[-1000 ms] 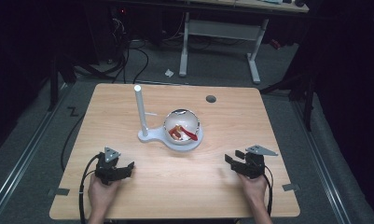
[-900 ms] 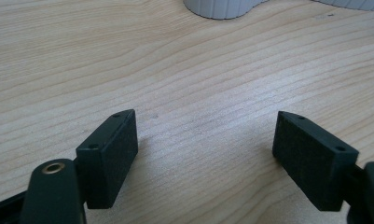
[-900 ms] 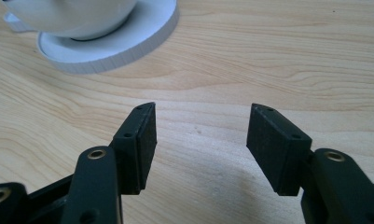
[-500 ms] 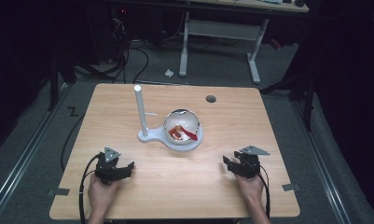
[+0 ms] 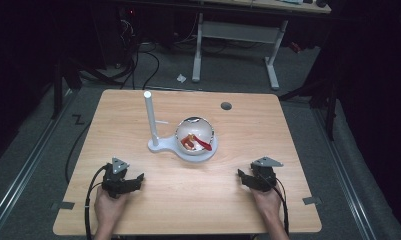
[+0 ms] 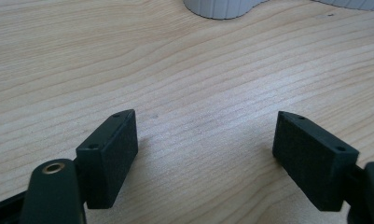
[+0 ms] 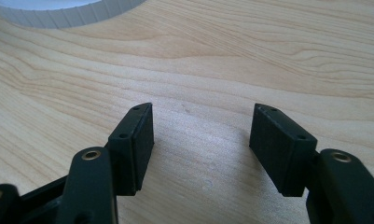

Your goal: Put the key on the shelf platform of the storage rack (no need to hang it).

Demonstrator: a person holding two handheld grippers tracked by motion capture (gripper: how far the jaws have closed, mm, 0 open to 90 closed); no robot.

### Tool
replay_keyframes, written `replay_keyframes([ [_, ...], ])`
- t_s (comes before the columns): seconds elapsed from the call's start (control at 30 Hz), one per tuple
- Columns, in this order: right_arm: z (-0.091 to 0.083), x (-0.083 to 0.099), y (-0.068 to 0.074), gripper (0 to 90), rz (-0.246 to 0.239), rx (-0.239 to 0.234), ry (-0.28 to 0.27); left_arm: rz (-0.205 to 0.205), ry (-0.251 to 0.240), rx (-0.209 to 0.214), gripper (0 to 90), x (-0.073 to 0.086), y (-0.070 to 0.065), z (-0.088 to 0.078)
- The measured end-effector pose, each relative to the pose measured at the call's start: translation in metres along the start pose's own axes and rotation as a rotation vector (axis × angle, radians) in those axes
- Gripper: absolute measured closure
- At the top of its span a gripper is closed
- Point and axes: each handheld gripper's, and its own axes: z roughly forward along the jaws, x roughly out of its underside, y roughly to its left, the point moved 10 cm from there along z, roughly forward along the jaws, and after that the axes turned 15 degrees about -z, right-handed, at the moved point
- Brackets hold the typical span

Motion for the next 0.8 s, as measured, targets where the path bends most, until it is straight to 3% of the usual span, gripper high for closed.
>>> replay_keyframes([
  [0.8,0.0011,-0.0001,0.0010,36.3,-0.020,0.002,0.008,0.002,0.001,-0.001,22.4,0.0002,0.0002,-0.0002],
])
